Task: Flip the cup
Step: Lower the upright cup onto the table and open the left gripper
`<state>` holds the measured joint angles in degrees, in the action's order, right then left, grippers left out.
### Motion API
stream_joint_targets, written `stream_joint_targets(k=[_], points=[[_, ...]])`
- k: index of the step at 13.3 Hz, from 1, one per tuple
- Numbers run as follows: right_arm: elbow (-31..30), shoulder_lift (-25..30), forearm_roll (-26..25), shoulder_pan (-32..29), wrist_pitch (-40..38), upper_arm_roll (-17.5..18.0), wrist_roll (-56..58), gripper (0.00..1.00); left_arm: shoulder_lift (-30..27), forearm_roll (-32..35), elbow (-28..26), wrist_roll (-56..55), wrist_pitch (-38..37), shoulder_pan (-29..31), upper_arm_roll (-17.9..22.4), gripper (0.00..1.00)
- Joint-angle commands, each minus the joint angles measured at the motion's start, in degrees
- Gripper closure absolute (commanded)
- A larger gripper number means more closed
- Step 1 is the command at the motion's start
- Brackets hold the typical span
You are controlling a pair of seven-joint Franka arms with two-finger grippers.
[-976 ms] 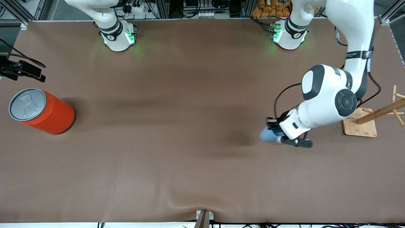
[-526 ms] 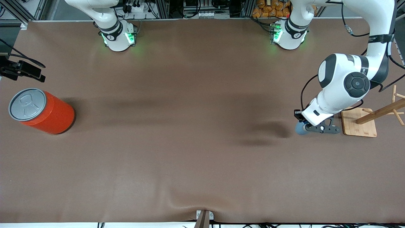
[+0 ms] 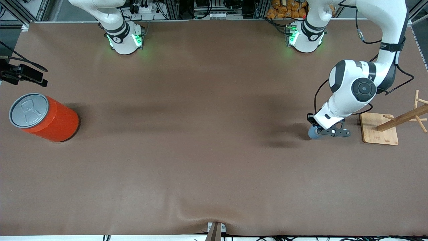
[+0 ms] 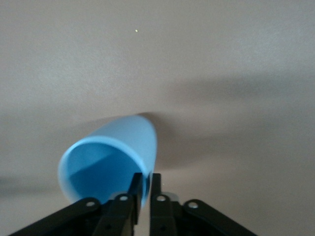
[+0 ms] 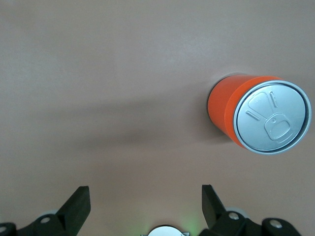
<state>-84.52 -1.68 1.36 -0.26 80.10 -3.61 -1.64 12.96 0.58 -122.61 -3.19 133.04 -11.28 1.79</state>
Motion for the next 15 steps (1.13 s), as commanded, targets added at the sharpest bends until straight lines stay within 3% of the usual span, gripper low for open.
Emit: stream_joint_targets(k=[1,2,5,7,11,15], points=[[0.15,0.18,0.40,-0.89,-0.29,0.53,-0.20,0.00,0.93,1.27,0.17,-0.77,0.82,0.29,-0.38,0.40],[0.15,0.18,0.40,-0.89,-0.20,0.53,-0.20,0.00,0.93,1.36,0.18,-0.25,0.82,0.29,-0.29,0.02],[0.15,0.18,0.40,-0.89,-0.20,0.53,-0.20,0.00,-0.12,1.36,1.05,0.20,0.56,0.38,-0.38,0.00],[0.23,0.18,0.40,-0.89,-0.20,0.53,-0.20,0.00,-0.91,1.27,3.06,-0.33,-3.55,0.21,-0.55,0.00],[0.24,0.18,0.40,-0.97,-0.20,0.53,-0.20,0.00,-1.09,0.92,14.56,0.46,-16.29,1.00,-1.17,0.00],[0.24,0.18,0.40,-0.97,-0.20,0.53,-0.20,0.00,-0.74,0.65,23.53,0.29,-21.32,1.79,-0.91,0.00]])
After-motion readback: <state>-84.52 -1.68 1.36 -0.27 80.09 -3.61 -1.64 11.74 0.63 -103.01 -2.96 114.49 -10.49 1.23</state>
